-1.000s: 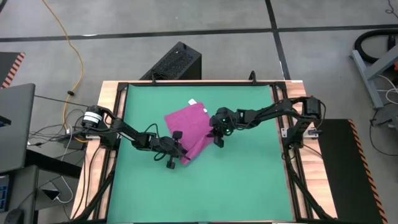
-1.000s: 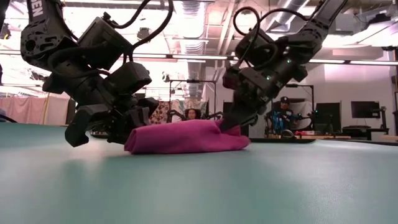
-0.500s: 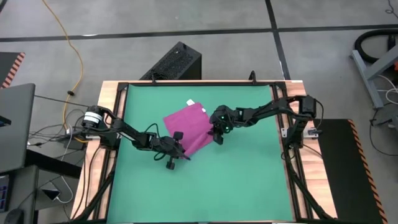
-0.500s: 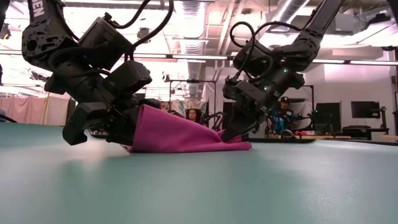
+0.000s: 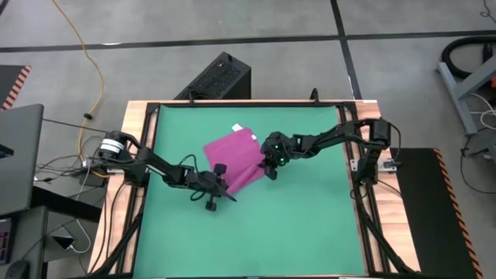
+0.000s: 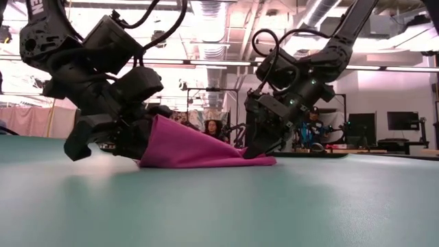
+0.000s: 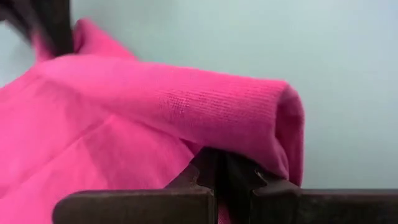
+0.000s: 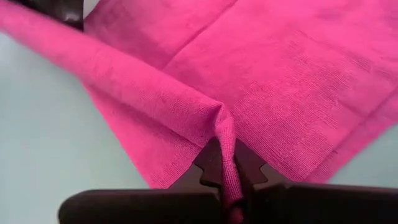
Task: Roll towel into tight, uniform cylinder
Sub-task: Roll the pink towel
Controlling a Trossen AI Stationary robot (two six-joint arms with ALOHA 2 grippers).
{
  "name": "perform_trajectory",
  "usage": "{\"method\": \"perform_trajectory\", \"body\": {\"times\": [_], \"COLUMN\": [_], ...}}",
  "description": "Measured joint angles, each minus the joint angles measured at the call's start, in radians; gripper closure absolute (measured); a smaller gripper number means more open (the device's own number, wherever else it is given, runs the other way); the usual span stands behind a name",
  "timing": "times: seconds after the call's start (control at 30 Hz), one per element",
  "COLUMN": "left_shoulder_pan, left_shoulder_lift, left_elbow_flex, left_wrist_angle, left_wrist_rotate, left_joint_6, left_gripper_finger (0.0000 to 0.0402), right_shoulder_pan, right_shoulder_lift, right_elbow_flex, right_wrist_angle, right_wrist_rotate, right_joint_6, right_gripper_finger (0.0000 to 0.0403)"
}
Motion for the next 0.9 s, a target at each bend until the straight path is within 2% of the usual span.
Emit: {"method": "perform_trajectory", "body": {"times": [0.23,0.47,0.73,0.8,0.9], "left_shoulder_pan": [-0.036,-0.078,-0.207,-0.245,-0.27], "left_shoulder_lift": [-0.201,-0.402,-0.585,-0.583,-0.494], "left_elbow_flex": [-0.002,0.0,0.0,-0.004,0.003], "left_wrist_angle": [-0.262,-0.419,-0.381,-0.319,-0.288], "left_wrist_rotate": [-0.165,-0.226,-0.322,-0.33,-0.354], "left_joint_6": [-0.022,-0.088,-0.157,-0.153,-0.112], "left_gripper_finger": [0.0401,0.0401,0.0401,0.0402,0.0402], "right_shoulder_pan": [0.013,0.012,0.013,0.014,0.014], "right_shoulder_lift": [0.0,0.0,0.0,0.0,0.001], "right_elbow_flex": [0.0,0.0,-0.001,-0.001,-0.001], "right_wrist_angle": [-0.007,-0.007,-0.008,-0.008,-0.008], "right_wrist_rotate": [0.004,-0.001,-0.001,-0.001,-0.001], "right_joint_6": [-0.005,-0.009,-0.011,-0.011,-0.011], "right_gripper_finger": [0.0379,0.0377,0.0376,0.0377,0.0376]}}
